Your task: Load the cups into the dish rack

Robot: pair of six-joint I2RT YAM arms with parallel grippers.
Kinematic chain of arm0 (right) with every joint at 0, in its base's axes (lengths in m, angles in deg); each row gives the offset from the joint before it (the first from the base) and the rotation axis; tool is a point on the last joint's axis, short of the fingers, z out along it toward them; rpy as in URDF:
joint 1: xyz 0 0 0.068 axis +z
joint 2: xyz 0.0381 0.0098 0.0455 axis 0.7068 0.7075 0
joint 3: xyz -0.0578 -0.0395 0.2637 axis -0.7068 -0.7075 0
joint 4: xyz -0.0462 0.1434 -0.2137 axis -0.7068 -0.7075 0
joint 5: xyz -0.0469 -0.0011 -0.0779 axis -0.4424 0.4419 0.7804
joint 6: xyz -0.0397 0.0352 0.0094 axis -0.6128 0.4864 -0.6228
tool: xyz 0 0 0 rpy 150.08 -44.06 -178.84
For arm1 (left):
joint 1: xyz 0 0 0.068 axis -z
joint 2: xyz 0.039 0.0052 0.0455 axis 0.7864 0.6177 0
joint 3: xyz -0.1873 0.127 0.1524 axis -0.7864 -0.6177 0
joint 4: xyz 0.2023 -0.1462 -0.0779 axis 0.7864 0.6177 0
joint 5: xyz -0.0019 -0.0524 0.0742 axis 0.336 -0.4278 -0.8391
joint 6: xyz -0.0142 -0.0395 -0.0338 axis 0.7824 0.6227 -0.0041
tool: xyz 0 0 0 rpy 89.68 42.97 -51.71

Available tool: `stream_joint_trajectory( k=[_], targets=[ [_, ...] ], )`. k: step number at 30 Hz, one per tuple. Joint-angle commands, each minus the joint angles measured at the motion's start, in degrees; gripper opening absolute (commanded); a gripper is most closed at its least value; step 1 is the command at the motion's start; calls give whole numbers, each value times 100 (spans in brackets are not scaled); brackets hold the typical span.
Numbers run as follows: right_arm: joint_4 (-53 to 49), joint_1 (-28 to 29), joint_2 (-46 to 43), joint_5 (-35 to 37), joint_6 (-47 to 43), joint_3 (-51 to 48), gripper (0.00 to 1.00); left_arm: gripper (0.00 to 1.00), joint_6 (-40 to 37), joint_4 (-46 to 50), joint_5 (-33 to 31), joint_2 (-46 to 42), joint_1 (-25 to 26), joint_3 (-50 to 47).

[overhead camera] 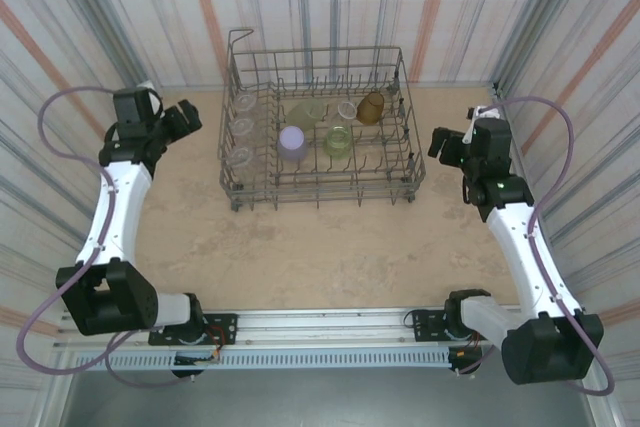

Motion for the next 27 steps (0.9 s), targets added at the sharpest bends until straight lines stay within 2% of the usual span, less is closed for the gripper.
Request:
stream_joint_trajectory(
  k=[1,4,6,8,11,17,19,21,27],
  targets=[
    [222,-229,-83,255,176,-311,99,99,-239,-390,-1001,-362,-74,-640],
    [455,-468,-46,325,183,-567,99,99,-425,-865,-1358,-492,-92,-1193],
    [564,-623,-27,420,191,-720,99,99,-595,-1093,-1378,-495,-92,-1442],
    [803,-796,30,376,214,-920,99,99,-685,-1100,-1584,-443,-92,-1588],
    [1677,-918,85,290,99,-1456,99,99,-695,-1332,-1891,-367,-101,-1872],
    [2768,-951,151,620,22,-2262,99,99,-724,-2432,-1570,-363,-101,-2694],
    [2905,-959,252,659,-39,-2374,99,99,-759,-2960,-1530,-310,-101,-3040],
    [3111,-955,370,692,-132,-2543,99,99,-1117,-3837,-1189,-213,-35,-3491],
    [4069,-948,623,812,-181,-3141,99,99,-1526,-4992,-1672,25,457,-4052]
  ],
)
